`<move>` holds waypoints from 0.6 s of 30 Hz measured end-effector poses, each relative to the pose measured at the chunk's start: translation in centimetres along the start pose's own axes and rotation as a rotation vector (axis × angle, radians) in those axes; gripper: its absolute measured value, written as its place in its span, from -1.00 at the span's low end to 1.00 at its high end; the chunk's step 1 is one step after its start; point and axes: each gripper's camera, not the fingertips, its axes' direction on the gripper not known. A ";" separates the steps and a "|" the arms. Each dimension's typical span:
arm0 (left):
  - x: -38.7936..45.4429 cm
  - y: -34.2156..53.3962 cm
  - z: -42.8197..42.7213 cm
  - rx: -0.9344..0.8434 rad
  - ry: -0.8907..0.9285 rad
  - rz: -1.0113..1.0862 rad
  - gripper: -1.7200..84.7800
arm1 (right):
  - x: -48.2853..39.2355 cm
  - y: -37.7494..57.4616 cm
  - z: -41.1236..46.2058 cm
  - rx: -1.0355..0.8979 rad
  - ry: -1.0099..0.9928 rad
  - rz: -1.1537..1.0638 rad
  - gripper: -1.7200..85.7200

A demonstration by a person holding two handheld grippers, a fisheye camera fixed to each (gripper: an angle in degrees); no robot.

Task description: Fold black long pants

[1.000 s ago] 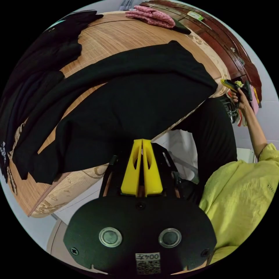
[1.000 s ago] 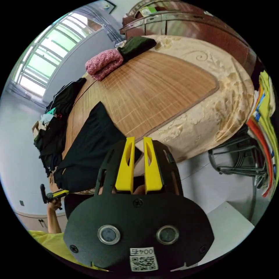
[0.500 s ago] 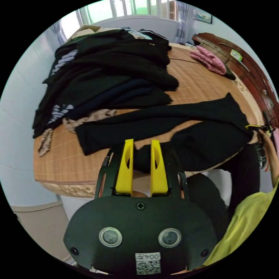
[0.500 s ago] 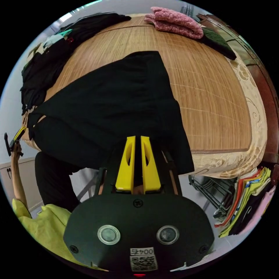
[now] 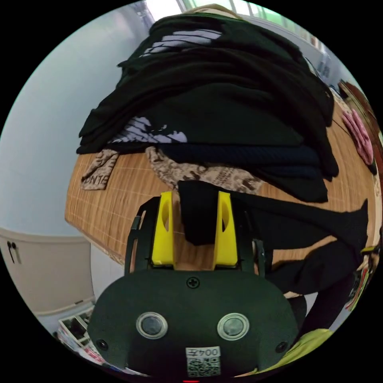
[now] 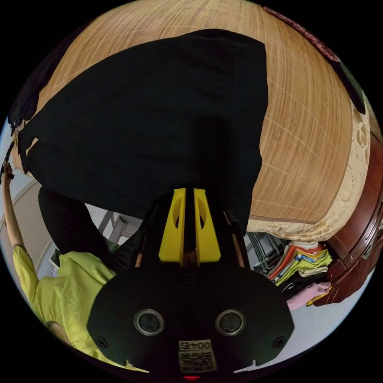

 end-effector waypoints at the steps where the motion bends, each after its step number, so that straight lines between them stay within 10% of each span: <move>1: -1.5 0.0 0.9 -0.027 0.064 -0.034 -0.63 | 0.2 -0.8 -0.4 -0.013 -0.027 0.002 -0.87; 11: -4.7 1.5 5.3 -0.144 0.182 -0.010 -0.85 | 0.6 -4.5 -3.6 -0.005 -0.102 0.046 -0.88; 18: -5.7 7.7 -7.5 0.527 0.282 0.103 -0.90 | 0.7 -5.0 -5.3 0.046 -0.118 0.086 -0.88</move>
